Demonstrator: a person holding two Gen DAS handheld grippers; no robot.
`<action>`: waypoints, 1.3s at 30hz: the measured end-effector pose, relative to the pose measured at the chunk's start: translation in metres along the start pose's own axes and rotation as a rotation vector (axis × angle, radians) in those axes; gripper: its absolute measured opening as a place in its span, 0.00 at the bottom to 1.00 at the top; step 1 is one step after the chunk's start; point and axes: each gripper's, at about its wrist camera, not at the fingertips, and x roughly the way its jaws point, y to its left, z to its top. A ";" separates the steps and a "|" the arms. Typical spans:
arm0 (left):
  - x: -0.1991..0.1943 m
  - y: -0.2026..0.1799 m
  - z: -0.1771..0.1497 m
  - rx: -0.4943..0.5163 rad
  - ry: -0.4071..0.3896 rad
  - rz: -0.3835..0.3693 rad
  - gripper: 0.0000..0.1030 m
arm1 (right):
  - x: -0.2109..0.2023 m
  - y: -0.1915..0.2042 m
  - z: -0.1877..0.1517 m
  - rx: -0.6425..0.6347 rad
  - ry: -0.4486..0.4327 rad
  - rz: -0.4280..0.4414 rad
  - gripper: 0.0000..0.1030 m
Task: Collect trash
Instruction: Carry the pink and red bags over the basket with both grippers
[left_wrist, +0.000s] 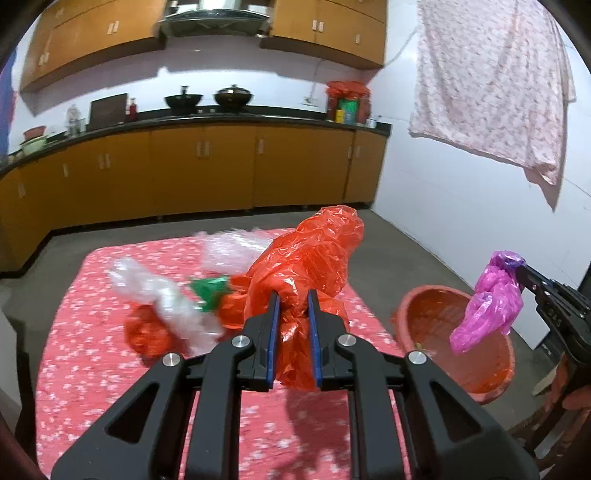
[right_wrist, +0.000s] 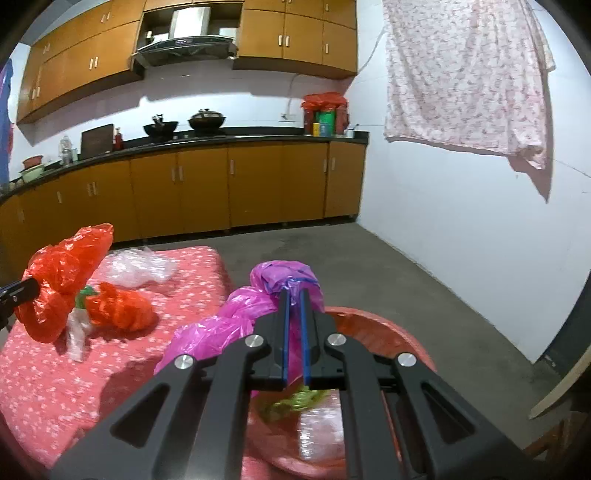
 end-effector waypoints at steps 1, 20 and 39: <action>0.004 -0.006 0.000 0.004 0.006 -0.013 0.14 | 0.000 -0.006 -0.001 -0.001 0.001 -0.016 0.07; 0.046 -0.101 -0.008 0.092 0.063 -0.209 0.14 | 0.011 -0.086 -0.018 0.061 0.043 -0.146 0.07; 0.078 -0.158 -0.018 0.142 0.127 -0.297 0.14 | 0.026 -0.123 -0.030 0.111 0.075 -0.157 0.07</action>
